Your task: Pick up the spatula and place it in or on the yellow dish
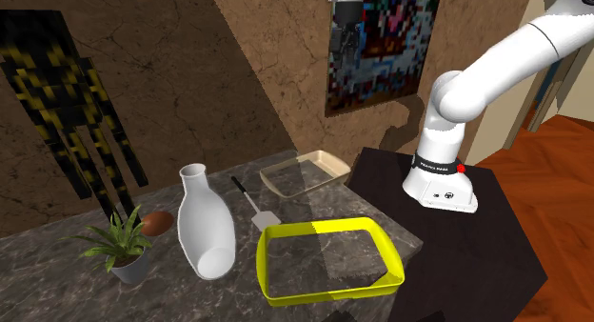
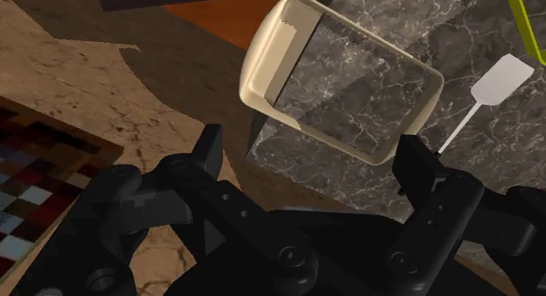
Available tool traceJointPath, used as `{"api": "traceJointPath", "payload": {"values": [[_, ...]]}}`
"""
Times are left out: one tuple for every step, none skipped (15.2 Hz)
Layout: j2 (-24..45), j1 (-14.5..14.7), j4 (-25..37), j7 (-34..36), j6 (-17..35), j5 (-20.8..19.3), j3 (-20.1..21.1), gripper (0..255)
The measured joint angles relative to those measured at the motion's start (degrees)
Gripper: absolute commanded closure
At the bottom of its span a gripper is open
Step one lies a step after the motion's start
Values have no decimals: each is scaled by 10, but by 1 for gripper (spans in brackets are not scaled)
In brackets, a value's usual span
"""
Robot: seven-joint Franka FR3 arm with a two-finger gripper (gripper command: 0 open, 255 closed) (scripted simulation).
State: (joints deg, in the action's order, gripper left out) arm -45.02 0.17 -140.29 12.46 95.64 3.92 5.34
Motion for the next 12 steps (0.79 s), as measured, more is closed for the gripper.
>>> {"api": "traceJointPath", "payload": {"values": [[6, 1, -9, 15, 16, 7, 11, 0], [12, 2, -19, 29, 34, 13, 21, 0], [25, 4, -28, 46, 57, 21, 35, 0], [29, 6, -38, 61, 72, 27, 46, 0], [38, 8, -44, 76, 89, 34, 58, 0], [55, 8, -42, 91, 106, 38, 68, 0], [70, 9, -43, 108, 124, 44, 83, 0], [83, 10, -47, 124, 143, 49, 94, 0], [93, 11, -49, 139, 155, 53, 105, 0], [107, 10, -50, 154, 173, 56, 116, 0], [124, 10, -50, 171, 191, 59, 129, 0], [142, 9, -52, 187, 211, 61, 142, 0]]}}
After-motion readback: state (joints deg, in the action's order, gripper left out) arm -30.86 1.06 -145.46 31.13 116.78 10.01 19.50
